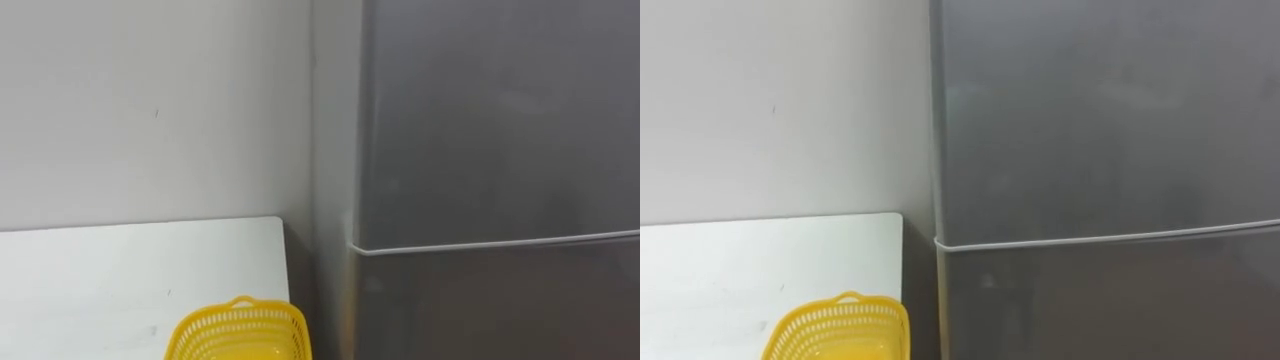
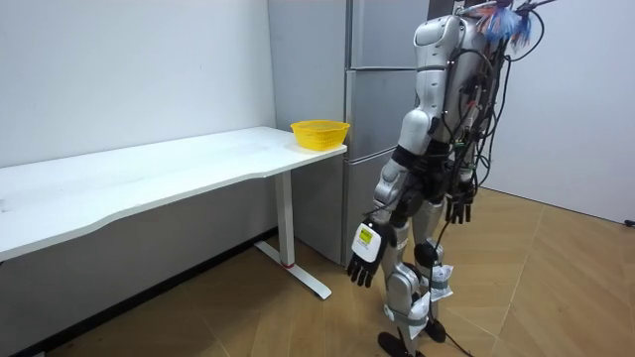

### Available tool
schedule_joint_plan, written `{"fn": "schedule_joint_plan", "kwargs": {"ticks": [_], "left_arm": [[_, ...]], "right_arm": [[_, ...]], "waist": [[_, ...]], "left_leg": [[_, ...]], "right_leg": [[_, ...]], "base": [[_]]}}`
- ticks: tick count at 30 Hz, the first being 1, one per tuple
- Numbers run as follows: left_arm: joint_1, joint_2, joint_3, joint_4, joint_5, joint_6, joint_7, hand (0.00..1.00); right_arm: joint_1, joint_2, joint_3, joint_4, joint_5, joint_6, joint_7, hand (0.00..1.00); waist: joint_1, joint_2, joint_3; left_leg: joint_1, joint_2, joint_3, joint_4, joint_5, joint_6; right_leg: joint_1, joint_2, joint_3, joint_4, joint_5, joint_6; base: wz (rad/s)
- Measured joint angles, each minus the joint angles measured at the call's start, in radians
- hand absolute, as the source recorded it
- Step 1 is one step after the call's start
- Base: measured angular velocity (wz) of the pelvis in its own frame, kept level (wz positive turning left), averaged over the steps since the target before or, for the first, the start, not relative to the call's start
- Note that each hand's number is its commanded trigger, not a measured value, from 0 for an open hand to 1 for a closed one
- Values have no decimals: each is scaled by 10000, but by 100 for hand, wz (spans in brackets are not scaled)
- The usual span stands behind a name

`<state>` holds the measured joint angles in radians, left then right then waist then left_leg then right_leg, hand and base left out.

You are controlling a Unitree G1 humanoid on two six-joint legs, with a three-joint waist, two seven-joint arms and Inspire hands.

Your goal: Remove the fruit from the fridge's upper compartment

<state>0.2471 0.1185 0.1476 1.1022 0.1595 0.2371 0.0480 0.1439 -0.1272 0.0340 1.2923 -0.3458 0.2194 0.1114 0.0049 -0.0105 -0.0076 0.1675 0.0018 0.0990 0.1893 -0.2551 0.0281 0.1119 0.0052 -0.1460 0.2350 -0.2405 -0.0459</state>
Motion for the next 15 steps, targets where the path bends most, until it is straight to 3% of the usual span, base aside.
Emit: {"fn": "schedule_joint_plan", "kwargs": {"ticks": [4, 6, 10, 15], "left_arm": [[155, -60, 585, -1, -1415, -87, 370, 0], [195, -131, 1434, 180, -2508, -272, 790, 0], [359, -125, 2053, 220, -4368, -564, 1501, 0], [179, -98, 3120, 57, -7066, -883, 2572, 0]], "right_arm": [[-48, -4, -197, 12, -38, -58, -81, 0], [-32, -18, -620, 55, -38, -161, -138, 0], [37, -20, -677, 54, -38, -212, -256, 0], [-46, -61, -1048, 207, 281, -222, -341, 0]], "waist": [[33, 87, 1], [44, 172, 17], [57, 200, 20], [342, 195, 20]], "left_leg": [[23, -3, 45, 12, 1, 0], [106, -6, 50, -3, 2, 1], [172, -6, 46, -51, 2, 0], [124, -17, 10, -191, 0, 3]], "right_leg": [[17, 3, 52, -7, 1, 2], [76, 0, 59, -11, 0, 4], [115, -4, 42, -1, -22, 6], [11, -14, 39, 64, -19, 11]], "base": [[-3], [0], [0], [0]]}}
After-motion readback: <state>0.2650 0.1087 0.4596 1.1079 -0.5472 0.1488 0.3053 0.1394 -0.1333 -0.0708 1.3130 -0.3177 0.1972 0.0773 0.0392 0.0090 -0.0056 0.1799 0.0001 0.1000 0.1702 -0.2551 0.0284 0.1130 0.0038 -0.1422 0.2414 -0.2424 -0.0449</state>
